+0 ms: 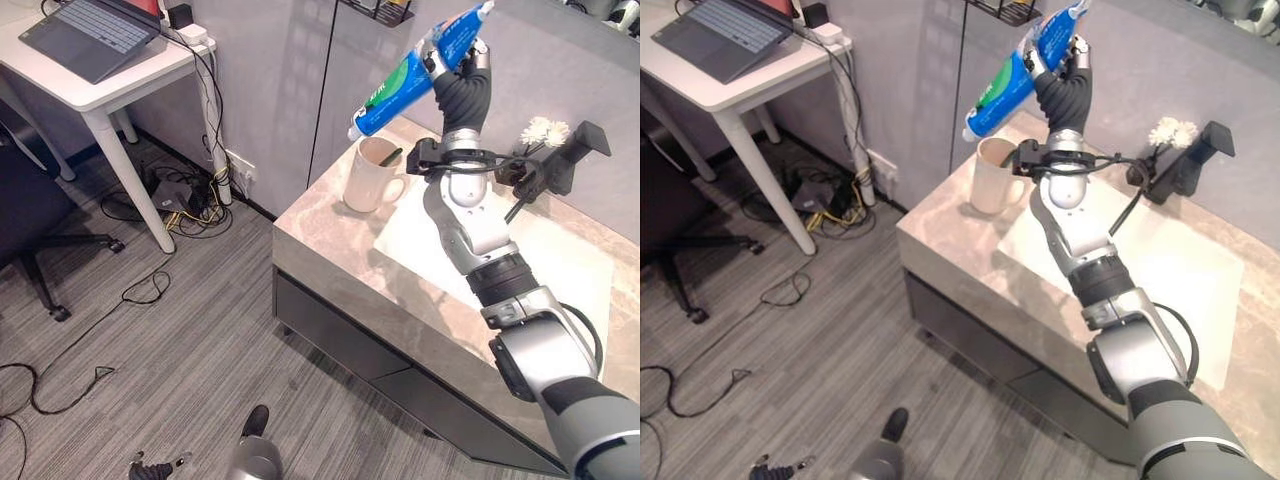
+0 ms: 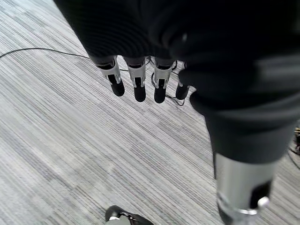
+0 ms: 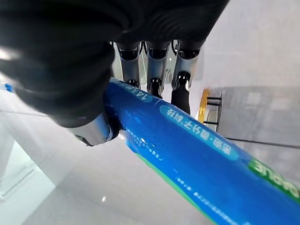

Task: Put brush and paste in cup on sink, flatten towel.

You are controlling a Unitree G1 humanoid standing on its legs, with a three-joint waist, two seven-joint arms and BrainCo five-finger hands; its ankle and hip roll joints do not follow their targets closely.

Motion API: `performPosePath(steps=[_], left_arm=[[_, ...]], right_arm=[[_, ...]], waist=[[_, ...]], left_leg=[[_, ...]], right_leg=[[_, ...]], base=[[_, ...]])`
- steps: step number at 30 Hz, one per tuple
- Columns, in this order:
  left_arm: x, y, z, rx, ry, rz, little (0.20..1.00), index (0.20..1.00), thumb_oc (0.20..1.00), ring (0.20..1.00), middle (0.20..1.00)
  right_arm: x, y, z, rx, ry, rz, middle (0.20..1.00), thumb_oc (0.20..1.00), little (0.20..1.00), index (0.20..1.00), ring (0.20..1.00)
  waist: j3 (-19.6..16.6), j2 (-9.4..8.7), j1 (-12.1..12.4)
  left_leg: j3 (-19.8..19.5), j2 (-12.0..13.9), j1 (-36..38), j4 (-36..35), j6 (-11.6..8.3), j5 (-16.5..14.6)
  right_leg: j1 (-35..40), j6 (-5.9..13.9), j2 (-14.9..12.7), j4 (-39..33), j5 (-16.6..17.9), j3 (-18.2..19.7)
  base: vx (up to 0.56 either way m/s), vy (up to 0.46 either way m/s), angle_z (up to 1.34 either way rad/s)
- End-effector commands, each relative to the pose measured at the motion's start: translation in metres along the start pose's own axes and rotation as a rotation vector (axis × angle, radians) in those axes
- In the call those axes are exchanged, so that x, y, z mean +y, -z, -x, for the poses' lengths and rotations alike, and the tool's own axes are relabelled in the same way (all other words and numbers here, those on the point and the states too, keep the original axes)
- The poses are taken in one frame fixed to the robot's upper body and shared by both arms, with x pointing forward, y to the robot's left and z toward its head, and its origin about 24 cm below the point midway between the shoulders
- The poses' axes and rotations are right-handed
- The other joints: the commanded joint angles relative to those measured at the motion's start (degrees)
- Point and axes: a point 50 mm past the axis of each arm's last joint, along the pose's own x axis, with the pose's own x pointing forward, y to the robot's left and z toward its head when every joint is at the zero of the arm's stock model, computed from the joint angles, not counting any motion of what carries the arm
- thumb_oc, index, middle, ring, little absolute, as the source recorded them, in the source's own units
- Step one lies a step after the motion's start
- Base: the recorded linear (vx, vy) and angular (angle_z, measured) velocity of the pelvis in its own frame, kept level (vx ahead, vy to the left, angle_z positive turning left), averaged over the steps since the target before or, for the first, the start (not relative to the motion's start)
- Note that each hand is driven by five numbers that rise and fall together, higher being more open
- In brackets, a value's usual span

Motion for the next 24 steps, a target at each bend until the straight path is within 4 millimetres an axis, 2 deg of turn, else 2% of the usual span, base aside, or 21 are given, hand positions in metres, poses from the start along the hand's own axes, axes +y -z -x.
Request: performPosePath(steps=[1,10,24], left_arm=[[0.002,0.008,0.000,0.023,0.007,-0.052,1.000,1.000,1.000,1.000,1.000],[0.002,0.018,0.001,0.069,0.011,-0.081,1.000,1.000,1.000,1.000,1.000],[-0.002,0.021,0.003,0.077,0.030,-0.089,1.000,1.000,1.000,1.000,1.000]], right_arm=[[0.000,-0.041,-0.026,-0.166,-0.017,0.078,0.200,0.200,0.200,0.200,0.200],[-0.003,-0.031,-0.025,-0.149,-0.031,0.205,0.200,0.200,0.200,0.200,0.200],[-0.003,-0.011,-0.017,-0.093,-0.057,0.299,0.200,0.200,0.200,0.200,0.200]], waist=[[-2.71,0.50,0.08],[-2.75,0.34,-0.15],[-2.47,0.09,0.00]], left_leg=[[-2.26,0.77,-0.28,-2.80,1.60,0.62],[-2.05,0.77,-0.22,-2.80,1.65,0.51],[-2.24,0.57,-0.43,-2.80,1.83,0.50]], right_leg=[[2.38,4.06,-4.71,0.00,5.12,0.11],[2.20,4.12,-4.73,0.00,5.28,0.30],[2.09,4.11,-4.67,0.00,5.42,0.18]], base=[[0.00,0.000,0.00],[0.00,0.000,0.00],[0.00,0.000,0.00]])
